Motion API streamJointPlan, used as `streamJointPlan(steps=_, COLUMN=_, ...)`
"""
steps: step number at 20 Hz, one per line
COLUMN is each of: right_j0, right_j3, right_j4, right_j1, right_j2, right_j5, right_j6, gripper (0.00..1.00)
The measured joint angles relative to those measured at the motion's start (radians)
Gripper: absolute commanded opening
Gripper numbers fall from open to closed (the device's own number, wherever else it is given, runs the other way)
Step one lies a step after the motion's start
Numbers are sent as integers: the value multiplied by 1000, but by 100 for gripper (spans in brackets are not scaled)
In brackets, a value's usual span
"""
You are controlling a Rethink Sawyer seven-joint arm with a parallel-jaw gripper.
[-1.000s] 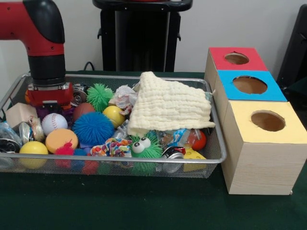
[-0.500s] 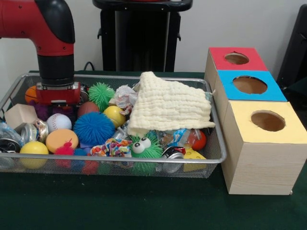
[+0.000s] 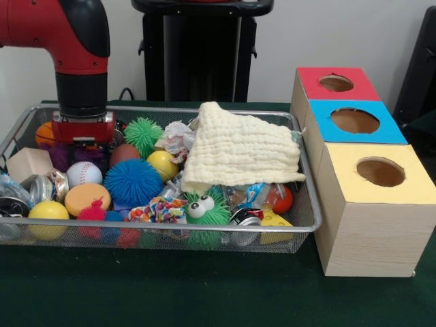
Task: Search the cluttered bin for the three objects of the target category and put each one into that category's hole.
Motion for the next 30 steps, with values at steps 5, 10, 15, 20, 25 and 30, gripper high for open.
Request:
streamJointPlan(steps=5, right_j0=4, right_j3=47, right_j4=28, right_j1=-51, right_j2=-5, right_j5=8, right_j6=0, gripper=100)
streamJointPlan(steps=10, right_j0=4, right_j3=142, right_j4=120, right_j1=-159, right_j2=-3, right_j5=83, right_j6=0, gripper=100)
streamJointPlan(steps=15, right_j0=6, right_j3=220, right_j4=209, right_j1=-270, right_j2=3, right_j5=210, right_j6=0, gripper=100)
streamJointPlan(steps=20, right_j0=8, right_j3=249, right_j4=238, right_j1=-322, right_j2=7, right_j5=265, right_j6=0, gripper=100)
streamJointPlan(steps=25, right_j0=8, right_j3=254, right_j4=250, right_j1=-338, right_j2=8, right_j5=267, right_j6=0, gripper=100)
streamJointPlan(steps=30, right_j0=16, right_j3=255, right_j4=255, right_j1=-349, right_j2=8, right_j5=267, right_j6=0, gripper=100)
